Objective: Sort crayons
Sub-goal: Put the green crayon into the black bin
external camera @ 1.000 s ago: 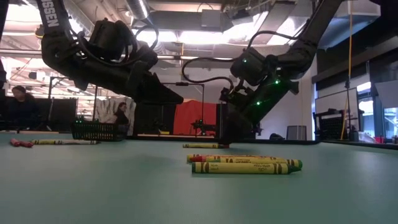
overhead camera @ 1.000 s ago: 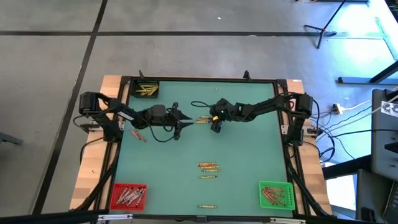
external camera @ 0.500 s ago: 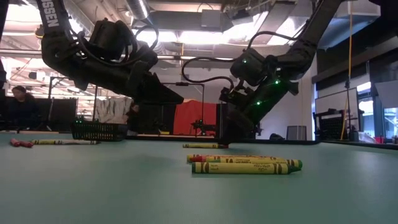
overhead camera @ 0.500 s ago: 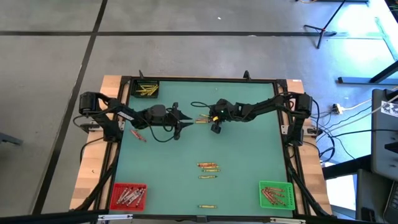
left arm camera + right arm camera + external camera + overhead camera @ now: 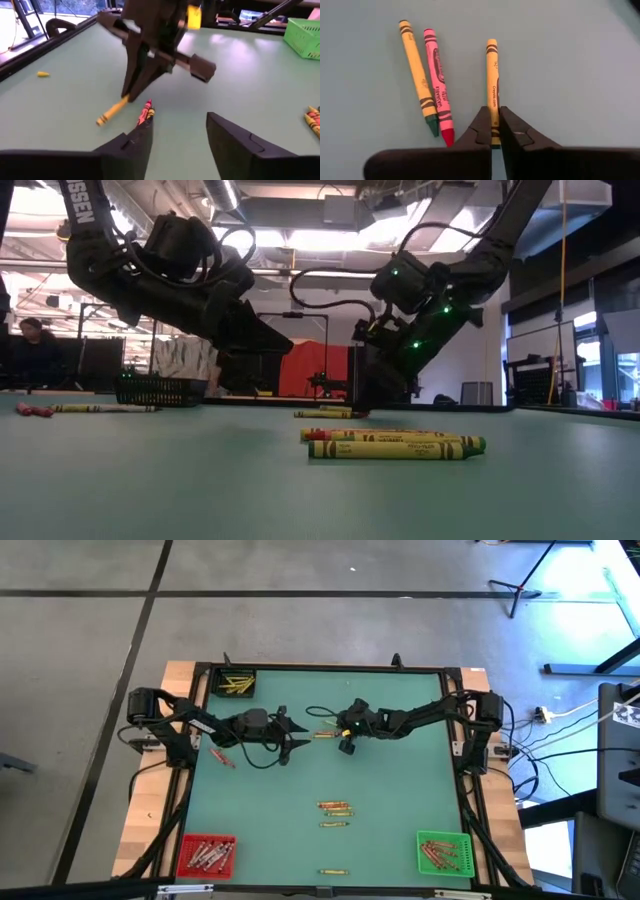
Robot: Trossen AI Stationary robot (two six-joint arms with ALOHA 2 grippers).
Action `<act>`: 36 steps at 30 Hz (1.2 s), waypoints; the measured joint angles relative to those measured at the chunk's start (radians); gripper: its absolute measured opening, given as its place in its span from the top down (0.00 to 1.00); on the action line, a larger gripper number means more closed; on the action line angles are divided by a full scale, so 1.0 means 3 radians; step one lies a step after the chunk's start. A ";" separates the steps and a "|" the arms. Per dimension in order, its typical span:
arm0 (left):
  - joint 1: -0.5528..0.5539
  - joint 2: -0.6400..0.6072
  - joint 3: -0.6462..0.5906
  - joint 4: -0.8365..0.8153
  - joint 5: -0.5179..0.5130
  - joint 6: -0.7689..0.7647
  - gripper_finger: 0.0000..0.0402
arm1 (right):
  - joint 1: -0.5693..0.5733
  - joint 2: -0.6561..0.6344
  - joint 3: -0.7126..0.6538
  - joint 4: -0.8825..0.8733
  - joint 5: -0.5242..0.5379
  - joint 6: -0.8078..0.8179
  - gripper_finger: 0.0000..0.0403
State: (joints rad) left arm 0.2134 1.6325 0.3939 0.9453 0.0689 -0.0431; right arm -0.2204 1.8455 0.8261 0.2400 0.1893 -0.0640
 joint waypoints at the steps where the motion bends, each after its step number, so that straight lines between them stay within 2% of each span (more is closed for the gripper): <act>1: 0.0000 0.0000 0.0000 -0.0009 -0.0001 0.0010 0.57 | 0.0032 -0.0033 0.0000 -0.0016 0.0072 0.0000 0.98; 6: -0.0001 0.0000 0.0000 -0.0049 -0.0144 0.0194 0.53 | 0.0223 -0.0163 0.0001 0.0069 0.0263 -0.0007 0.98; 19: -0.0143 -0.0001 0.0000 -0.0139 -0.0083 0.0793 0.53 | 0.0654 -0.0252 0.0005 0.0283 0.0269 -0.0156 0.98; 27: -0.0268 -0.0001 0.0000 -0.0122 -0.0268 0.0961 0.53 | 0.0844 -0.0253 0.0006 0.0501 -0.0001 -0.0283 0.98; 30: -0.0298 -0.0001 0.0000 -0.0062 -0.0224 0.0963 0.53 | 0.0850 -0.0255 0.0007 0.0617 -0.0079 -0.0343 0.98; 36: -0.0393 -0.0001 0.0057 -0.0031 0.0130 0.1047 0.58 | 0.0843 -0.0256 0.0008 0.0772 -0.0109 -0.0349 0.97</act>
State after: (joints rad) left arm 0.0955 1.6321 0.4109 0.9362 0.1078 0.2710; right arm 0.0326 1.7687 0.8284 0.4716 0.1566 -0.1686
